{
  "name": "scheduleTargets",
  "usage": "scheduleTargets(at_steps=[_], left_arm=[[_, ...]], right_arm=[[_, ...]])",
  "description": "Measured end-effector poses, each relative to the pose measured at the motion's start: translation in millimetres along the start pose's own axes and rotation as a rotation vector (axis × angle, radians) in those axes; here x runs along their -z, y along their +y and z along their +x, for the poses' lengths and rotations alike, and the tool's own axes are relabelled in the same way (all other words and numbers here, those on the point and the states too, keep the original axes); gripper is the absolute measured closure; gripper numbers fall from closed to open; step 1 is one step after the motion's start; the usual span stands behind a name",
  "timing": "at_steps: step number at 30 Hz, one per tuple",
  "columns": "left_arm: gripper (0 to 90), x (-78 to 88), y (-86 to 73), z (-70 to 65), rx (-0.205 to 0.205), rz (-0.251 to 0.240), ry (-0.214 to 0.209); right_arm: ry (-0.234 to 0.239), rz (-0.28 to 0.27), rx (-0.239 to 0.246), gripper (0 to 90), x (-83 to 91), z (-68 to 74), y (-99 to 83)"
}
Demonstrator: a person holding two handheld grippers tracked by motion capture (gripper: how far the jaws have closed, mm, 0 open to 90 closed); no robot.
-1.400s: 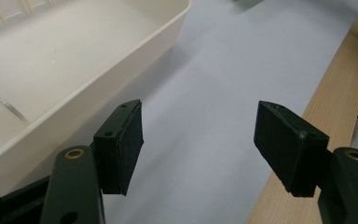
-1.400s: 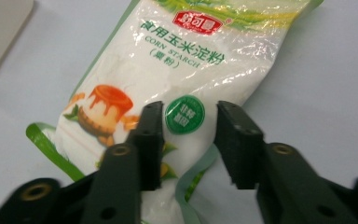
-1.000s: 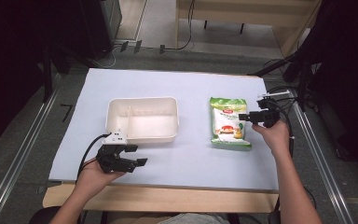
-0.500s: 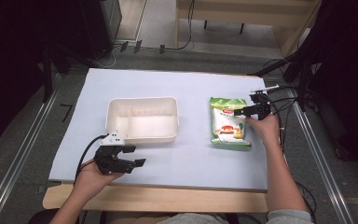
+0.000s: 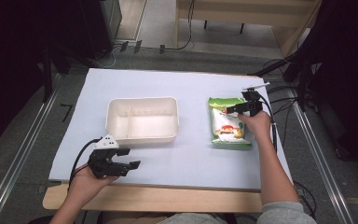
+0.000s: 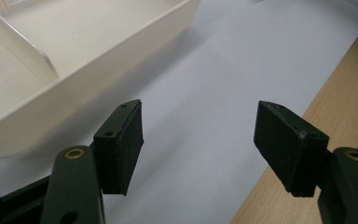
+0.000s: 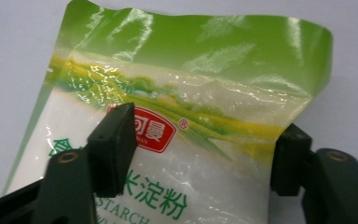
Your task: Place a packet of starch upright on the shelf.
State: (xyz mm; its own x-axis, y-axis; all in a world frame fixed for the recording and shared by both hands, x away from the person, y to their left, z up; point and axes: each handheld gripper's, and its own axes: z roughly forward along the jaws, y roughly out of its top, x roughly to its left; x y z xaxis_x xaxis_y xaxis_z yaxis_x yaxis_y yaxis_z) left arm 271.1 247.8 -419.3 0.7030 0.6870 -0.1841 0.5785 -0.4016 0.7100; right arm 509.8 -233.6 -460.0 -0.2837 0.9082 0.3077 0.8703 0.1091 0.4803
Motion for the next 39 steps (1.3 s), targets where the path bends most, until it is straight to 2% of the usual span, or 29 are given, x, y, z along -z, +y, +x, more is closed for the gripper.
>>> scheduleTargets(at_steps=[1, 3, 6, 7, 10, 12, 15, 16, 17, 20, 26, 33, 36, 39], left_arm=[[33.4, 1.4, -0.6, -0.1, 0.003, 0.006, 0.006], [33.4, 1.5, -1.1, 0.0, 0.007, 0.001, 0.007], [33.4, 1.5, -0.6, -0.1, 0.004, 0.006, 0.005], [33.4, 1.0, -0.5, -0.6, 0.002, 0.008, 0.004], [33.4, 0.3, -0.6, -1.5, 0.000, 0.003, 0.001], [33.4, 0.9, -0.6, -1.3, 0.001, 0.002, 0.000], [33.4, 2.0, -0.7, -0.3, 0.002, -0.002, -0.001], [33.4, 2.2, -0.7, -0.2, 0.003, -0.003, -0.002], [33.4, 2.5, -0.4, -0.4, 0.004, 0.000, -0.001], [33.4, 2.0, -0.2, -0.2, 0.002, -0.001, -0.010], [33.4, 3.2, 0.6, 0.9, 0.004, -0.006, -0.012], [33.4, 2.8, 2.4, 1.7, 0.006, -0.012, -0.015], [33.4, 1.6, 3.7, 1.4, 0.002, -0.011, -0.018], [33.4, 0.5, 5.4, 1.7, -0.002, -0.011, -0.022]], right_arm=[[0.003, 0.006, -0.001, 43.7, -0.5, 2.3, 0.3], [-0.020, 0.008, 0.012, 48.5, -1.6, 6.4, 0.5], [-0.060, 0.003, 0.052, 63.0, -2.6, 11.5, -1.8], [-0.058, 0.003, 0.055, 68.9, -2.4, 11.6, -2.3], [-0.011, 0.014, 0.007, 82.1, -1.2, 7.8, -3.7], [0.008, 0.019, 0.014, 87.0, -0.4, 7.5, -4.2], [-0.013, 0.021, 0.056, 89.5, 0.4, 11.7, -2.8], [-0.015, 0.019, 0.052, 89.9, 1.4, 13.3, -2.4], [-0.010, 0.016, 0.063, 90.0, 2.7, 12.8, -2.4], [0.026, 0.007, 0.037, 90.0, 8.4, 13.2, -1.9], [0.030, -0.037, 0.072, 90.0, 25.4, 20.5, -3.1], [0.067, -0.110, 0.102, 90.0, 61.7, 30.5, -11.6], [0.094, -0.137, 0.111, 90.0, 74.7, 33.8, -15.0], [0.100, -0.156, 0.134, 90.0, 83.6, 41.6, -19.3]])
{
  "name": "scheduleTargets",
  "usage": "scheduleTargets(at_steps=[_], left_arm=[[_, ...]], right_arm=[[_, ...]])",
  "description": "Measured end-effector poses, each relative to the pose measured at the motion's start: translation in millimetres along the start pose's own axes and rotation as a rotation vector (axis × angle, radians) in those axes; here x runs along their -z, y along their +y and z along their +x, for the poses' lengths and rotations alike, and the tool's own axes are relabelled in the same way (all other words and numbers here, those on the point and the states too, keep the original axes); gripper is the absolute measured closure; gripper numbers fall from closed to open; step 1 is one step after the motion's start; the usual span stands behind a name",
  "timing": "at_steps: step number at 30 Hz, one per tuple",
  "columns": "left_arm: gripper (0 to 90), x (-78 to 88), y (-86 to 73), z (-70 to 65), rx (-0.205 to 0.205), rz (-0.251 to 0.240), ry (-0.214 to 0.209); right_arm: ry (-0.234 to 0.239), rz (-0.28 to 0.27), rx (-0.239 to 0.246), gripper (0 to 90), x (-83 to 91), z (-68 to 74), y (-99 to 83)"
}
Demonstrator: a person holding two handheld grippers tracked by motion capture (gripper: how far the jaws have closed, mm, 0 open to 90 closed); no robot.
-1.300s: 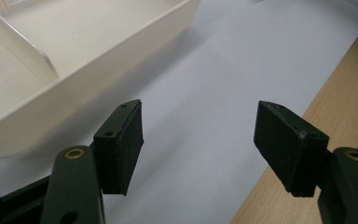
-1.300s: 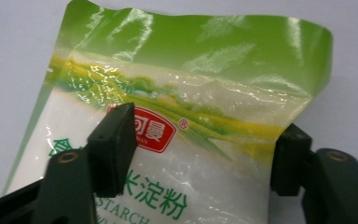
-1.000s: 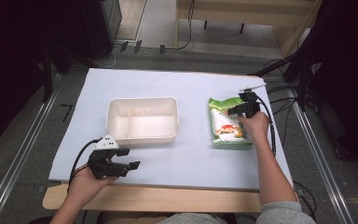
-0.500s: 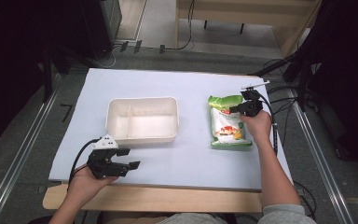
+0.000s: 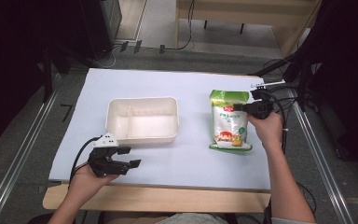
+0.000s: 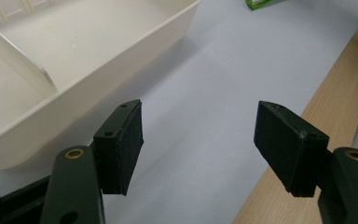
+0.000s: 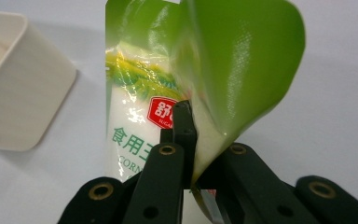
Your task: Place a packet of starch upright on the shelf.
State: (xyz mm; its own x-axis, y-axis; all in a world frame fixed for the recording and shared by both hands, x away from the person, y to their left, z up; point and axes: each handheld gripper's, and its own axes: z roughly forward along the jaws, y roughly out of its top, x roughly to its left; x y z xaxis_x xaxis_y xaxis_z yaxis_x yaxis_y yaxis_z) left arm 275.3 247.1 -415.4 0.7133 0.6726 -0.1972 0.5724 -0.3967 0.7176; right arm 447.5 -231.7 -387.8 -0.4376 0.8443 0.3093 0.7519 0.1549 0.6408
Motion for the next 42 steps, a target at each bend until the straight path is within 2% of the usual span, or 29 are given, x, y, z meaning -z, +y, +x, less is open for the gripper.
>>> scheduleTargets(at_steps=[5, 7, 8, 20, 26, 31, 35, 42], left_arm=[[33.4, -2.2, 2.1, 0.8, -0.002, -0.007, -0.010], [33.4, -2.5, 2.6, 0.8, -0.003, -0.006, -0.013], [33.4, -3.3, 3.6, 0.5, -0.005, -0.005, -0.014], [33.4, -7.1, 7.7, -0.5, -0.019, -0.003, -0.029], [33.4, -7.3, 8.1, 0.1, -0.018, -0.004, -0.029], [33.4, -7.7, 7.9, 0.3, -0.019, -0.004, -0.031], [33.4, -7.2, 8.1, 0.1, -0.021, -0.009, -0.025], [33.4, -6.9, 8.1, 1.4, -0.016, -0.008, -0.024]], right_arm=[[0.019, -0.027, 0.033, 90.0, 16.3, 15.6, -3.8], [0.022, -0.034, 0.038, 90.0, 18.5, 17.5, -5.1], [0.034, -0.047, 0.047, 90.0, 25.3, 23.8, -10.0], [0.064, -0.066, 0.106, 90.0, 54.1, 48.3, -22.4], [0.059, -0.069, 0.127, 90.0, 62.5, 57.7, -19.5], [0.059, -0.093, 0.150, 90.0, 71.0, 65.1, -15.7], [0.038, -0.106, 0.158, 90.0, 76.4, 69.9, -12.1], [0.059, -0.102, 0.168, 90.0, 76.5, 76.4, -7.3]])
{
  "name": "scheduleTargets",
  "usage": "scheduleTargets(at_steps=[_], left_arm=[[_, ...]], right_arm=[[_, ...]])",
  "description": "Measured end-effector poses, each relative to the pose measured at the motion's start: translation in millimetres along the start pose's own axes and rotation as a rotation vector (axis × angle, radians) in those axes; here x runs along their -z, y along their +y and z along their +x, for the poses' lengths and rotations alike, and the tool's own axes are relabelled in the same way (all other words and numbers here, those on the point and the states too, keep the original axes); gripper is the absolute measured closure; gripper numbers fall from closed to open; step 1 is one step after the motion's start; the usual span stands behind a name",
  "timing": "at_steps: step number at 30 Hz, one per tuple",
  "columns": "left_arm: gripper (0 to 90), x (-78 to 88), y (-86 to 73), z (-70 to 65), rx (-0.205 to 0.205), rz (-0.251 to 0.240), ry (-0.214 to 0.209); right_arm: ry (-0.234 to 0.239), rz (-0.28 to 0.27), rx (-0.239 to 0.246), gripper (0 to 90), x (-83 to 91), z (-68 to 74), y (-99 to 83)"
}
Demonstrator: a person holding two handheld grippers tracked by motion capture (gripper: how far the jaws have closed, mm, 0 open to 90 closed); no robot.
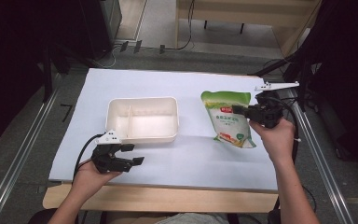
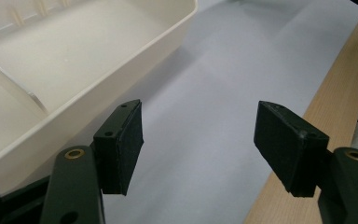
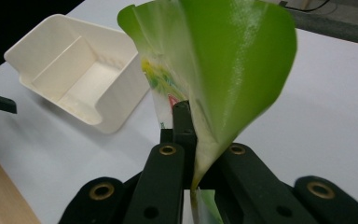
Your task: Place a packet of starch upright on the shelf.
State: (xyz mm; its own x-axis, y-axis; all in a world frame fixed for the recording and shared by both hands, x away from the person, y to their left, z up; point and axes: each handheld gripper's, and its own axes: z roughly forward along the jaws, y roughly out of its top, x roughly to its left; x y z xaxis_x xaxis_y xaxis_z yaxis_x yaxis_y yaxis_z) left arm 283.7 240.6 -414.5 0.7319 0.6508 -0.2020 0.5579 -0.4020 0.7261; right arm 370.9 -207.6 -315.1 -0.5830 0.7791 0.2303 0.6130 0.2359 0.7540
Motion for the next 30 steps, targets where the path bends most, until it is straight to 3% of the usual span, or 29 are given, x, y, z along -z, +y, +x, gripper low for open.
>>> scheduleTargets(at_steps=[6, 9, 20, 30], left_arm=[[33.4, 3.2, -0.7, 2.2, 0.010, -0.012, 0.004], [33.4, 4.7, -1.2, 4.3, 0.027, -0.024, 0.003], [33.4, 1.4, -1.0, 1.9, 0.015, -0.008, 0.003], [33.4, 1.4, -1.3, 2.2, 0.020, -0.016, -0.003]], right_arm=[[0.048, 0.008, 0.031, 90.0, -10.0, 15.0, 12.3], [0.057, 0.007, 0.044, 90.0, -13.4, 21.4, 19.4], [0.080, 0.003, 0.084, 90.0, -14.0, 35.9, 46.2], [0.100, -0.036, 0.126, 90.0, -6.5, 55.4, 92.3]])
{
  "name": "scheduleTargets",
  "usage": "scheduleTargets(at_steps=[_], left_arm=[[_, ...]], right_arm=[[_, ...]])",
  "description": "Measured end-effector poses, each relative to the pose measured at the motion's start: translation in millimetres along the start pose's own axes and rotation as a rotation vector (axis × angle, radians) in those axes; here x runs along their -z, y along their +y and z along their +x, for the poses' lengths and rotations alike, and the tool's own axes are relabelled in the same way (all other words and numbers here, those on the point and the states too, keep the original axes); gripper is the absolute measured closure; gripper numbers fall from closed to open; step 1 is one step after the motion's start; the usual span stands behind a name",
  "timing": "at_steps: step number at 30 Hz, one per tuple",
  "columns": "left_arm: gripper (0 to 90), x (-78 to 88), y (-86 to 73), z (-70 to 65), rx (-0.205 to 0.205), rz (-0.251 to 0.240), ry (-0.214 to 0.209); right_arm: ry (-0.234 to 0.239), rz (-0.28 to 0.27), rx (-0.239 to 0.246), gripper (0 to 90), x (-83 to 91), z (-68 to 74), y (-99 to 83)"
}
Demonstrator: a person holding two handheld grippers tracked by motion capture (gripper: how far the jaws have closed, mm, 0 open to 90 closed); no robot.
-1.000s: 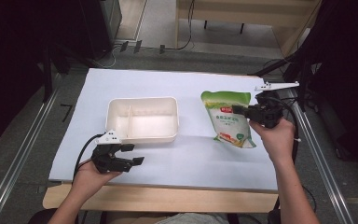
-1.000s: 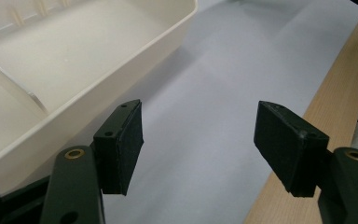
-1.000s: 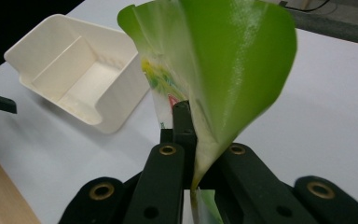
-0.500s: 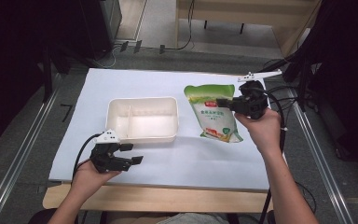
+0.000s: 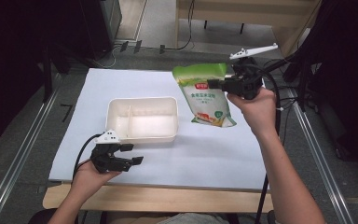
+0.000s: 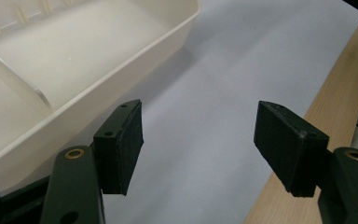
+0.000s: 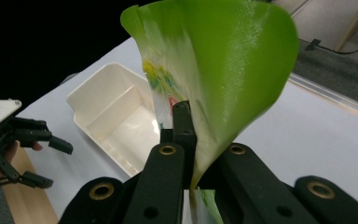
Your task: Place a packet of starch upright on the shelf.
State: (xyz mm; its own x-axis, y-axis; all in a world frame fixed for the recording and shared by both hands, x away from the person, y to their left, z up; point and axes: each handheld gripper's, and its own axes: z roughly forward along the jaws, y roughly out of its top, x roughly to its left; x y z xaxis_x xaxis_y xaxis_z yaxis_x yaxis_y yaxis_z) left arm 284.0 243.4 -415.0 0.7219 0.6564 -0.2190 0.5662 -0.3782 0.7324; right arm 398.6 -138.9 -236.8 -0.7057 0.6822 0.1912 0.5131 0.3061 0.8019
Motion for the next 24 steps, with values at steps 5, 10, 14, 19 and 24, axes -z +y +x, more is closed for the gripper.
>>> scheduleTargets(at_steps=[5, 10, 14, 19, 24], left_arm=[[33.4, -0.2, 0.1, -0.1, 0.001, 0.004, 0.000], [33.4, -0.4, 0.2, -0.5, 0.001, 0.007, 0.002], [33.4, -0.2, 0.0, -0.1, -0.001, 0.004, -0.004], [33.4, -0.1, 0.3, -0.8, -0.006, 0.010, -0.001], [33.4, -0.2, 0.2, -1.0, -0.009, 0.006, -0.006]], right_arm=[[0.013, -0.011, 0.012, 90.0, 0.9, 6.2, 24.8], [0.019, -0.016, 0.035, 90.0, -3.2, 18.0, 50.3], [0.032, -0.018, 0.046, 90.0, -8.8, 25.2, 63.8], [0.048, 0.003, 0.070, 90.0, -27.6, 40.1, 82.8], [0.066, 0.017, 0.072, 90.0, -44.6, 48.6, 90.2]])
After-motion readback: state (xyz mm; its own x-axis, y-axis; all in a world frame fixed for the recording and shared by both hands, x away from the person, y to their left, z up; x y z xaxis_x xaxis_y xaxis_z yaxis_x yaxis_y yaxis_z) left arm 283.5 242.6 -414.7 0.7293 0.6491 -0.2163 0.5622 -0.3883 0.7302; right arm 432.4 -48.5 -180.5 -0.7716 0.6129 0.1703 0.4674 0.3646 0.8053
